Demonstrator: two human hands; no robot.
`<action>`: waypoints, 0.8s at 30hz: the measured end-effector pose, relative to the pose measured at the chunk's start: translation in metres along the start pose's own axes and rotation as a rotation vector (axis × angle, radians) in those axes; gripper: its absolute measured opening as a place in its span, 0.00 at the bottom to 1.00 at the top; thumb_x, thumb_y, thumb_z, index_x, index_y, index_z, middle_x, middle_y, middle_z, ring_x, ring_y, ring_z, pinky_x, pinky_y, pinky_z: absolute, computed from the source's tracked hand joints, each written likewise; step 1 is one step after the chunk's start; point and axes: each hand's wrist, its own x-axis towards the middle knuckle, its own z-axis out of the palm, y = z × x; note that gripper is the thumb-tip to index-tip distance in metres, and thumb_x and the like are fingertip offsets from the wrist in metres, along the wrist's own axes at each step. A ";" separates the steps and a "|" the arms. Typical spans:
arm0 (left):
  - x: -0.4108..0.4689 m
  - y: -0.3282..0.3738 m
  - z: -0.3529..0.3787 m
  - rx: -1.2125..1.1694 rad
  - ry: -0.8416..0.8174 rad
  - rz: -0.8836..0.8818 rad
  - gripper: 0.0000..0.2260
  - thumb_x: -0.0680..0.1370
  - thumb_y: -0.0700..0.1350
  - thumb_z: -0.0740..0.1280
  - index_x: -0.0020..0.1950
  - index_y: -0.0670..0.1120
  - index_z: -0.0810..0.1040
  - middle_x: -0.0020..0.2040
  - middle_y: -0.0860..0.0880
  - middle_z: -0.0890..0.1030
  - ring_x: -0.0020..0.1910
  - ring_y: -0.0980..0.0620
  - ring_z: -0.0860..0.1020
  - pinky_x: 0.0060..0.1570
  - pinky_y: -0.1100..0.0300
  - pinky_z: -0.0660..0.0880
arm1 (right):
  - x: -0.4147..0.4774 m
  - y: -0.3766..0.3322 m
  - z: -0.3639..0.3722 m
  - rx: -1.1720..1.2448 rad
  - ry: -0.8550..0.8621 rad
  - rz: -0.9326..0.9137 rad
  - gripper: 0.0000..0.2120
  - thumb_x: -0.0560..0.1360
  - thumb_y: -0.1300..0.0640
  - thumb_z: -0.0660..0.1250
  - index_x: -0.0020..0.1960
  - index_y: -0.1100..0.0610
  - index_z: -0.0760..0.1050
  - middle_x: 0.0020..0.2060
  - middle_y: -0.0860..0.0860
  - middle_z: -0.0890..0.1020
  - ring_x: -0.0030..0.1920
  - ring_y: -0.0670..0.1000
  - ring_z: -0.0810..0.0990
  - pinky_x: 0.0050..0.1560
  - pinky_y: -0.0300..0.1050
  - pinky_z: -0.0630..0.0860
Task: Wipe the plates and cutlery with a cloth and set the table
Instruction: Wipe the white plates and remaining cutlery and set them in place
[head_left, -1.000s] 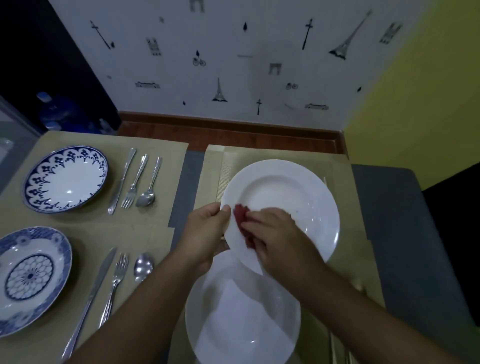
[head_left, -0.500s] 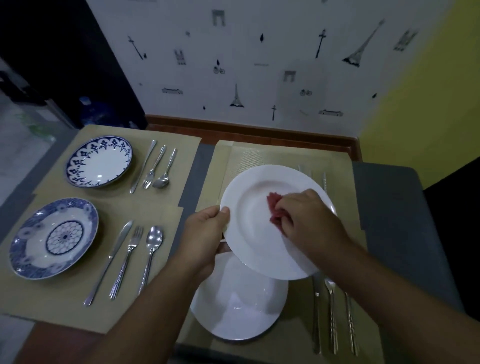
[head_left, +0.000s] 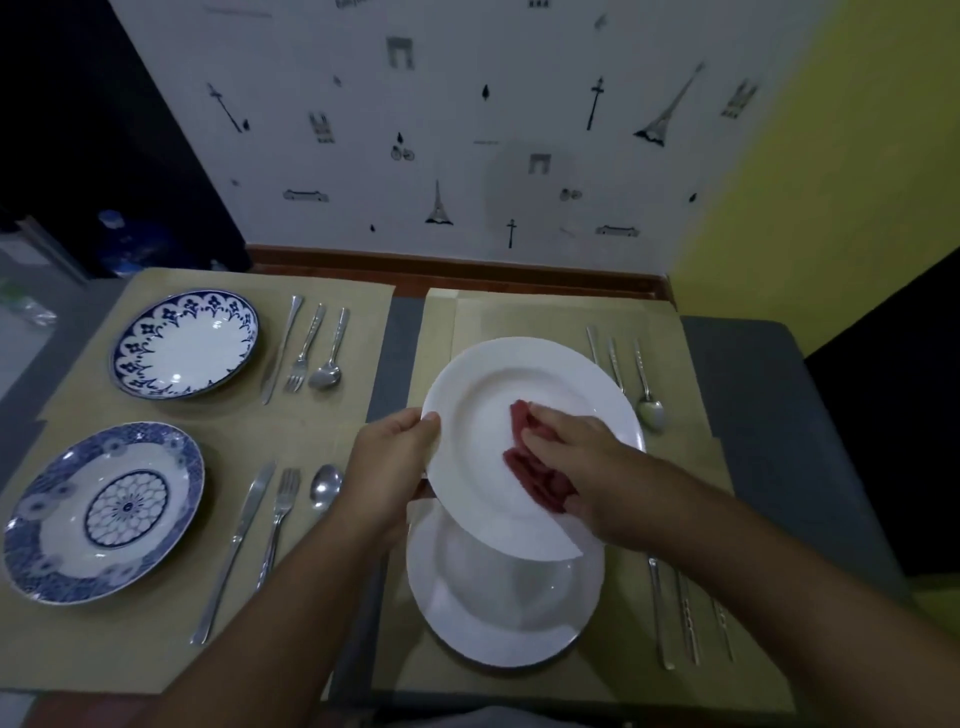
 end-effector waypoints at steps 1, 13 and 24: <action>0.000 0.000 -0.003 -0.003 -0.017 0.000 0.10 0.83 0.44 0.63 0.53 0.48 0.85 0.47 0.45 0.86 0.44 0.45 0.84 0.33 0.57 0.80 | 0.001 0.002 0.008 -0.049 0.003 -0.087 0.20 0.83 0.53 0.54 0.75 0.50 0.62 0.73 0.53 0.68 0.67 0.45 0.71 0.66 0.38 0.70; -0.009 -0.013 -0.017 -0.049 -0.027 -0.002 0.10 0.84 0.45 0.62 0.56 0.49 0.84 0.49 0.47 0.86 0.47 0.46 0.84 0.38 0.54 0.81 | 0.028 0.003 0.005 -0.539 0.479 0.143 0.11 0.73 0.59 0.69 0.55 0.56 0.79 0.53 0.52 0.77 0.53 0.54 0.72 0.51 0.52 0.76; -0.017 -0.009 -0.006 0.027 -0.184 -0.003 0.11 0.84 0.44 0.62 0.53 0.51 0.85 0.47 0.49 0.87 0.42 0.51 0.84 0.40 0.55 0.82 | 0.032 -0.018 0.020 -0.294 0.726 -0.040 0.17 0.76 0.55 0.67 0.65 0.54 0.77 0.61 0.51 0.80 0.61 0.53 0.76 0.68 0.49 0.68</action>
